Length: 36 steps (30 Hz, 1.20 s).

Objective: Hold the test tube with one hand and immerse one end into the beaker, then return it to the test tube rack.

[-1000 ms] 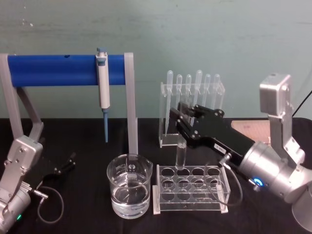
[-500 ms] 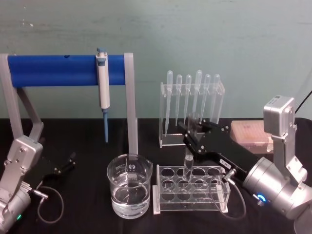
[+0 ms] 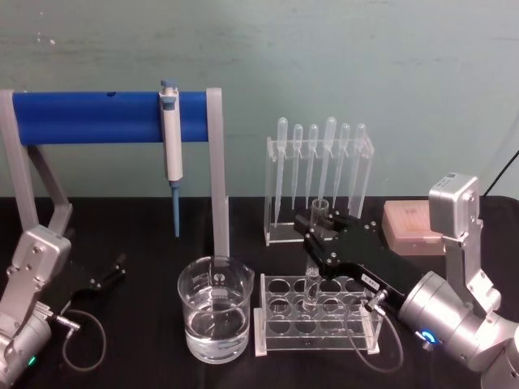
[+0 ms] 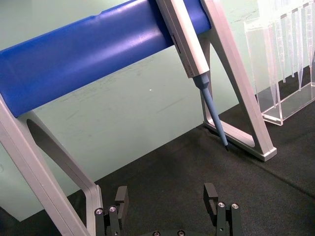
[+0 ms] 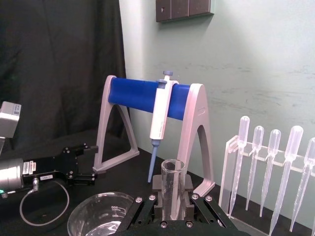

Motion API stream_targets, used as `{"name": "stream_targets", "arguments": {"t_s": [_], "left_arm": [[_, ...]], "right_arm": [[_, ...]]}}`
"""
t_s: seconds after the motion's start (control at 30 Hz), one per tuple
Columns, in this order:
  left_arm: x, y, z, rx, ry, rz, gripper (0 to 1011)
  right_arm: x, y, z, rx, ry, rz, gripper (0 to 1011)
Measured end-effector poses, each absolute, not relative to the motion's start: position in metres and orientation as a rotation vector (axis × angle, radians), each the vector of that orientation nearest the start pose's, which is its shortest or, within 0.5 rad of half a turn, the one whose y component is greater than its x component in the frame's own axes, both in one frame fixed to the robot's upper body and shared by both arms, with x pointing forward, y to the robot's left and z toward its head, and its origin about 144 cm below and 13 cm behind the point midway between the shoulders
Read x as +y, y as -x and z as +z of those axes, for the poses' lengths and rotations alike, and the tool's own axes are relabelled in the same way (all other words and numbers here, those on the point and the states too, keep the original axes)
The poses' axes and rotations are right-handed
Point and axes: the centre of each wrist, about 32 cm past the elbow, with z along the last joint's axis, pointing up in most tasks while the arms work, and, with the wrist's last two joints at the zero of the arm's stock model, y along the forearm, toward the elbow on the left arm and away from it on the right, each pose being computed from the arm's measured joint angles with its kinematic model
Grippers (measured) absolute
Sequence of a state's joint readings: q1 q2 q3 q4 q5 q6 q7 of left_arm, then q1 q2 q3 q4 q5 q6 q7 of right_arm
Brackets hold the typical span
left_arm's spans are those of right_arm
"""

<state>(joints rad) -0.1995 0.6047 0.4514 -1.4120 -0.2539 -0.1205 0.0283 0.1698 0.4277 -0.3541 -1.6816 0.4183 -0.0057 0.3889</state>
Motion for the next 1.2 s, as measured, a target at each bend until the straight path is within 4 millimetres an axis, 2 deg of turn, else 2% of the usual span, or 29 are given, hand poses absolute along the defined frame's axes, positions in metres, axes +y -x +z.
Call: {"name": "stream_targets", "arguments": {"t_s": [1.2], "left_arm": [[0.310, -0.489, 1.140, -0.285, -0.305, 1.248, 1000]], "right_arm": [[-0.225, -0.489, 1.174, -0.063, -0.038, -0.811, 225]]}}
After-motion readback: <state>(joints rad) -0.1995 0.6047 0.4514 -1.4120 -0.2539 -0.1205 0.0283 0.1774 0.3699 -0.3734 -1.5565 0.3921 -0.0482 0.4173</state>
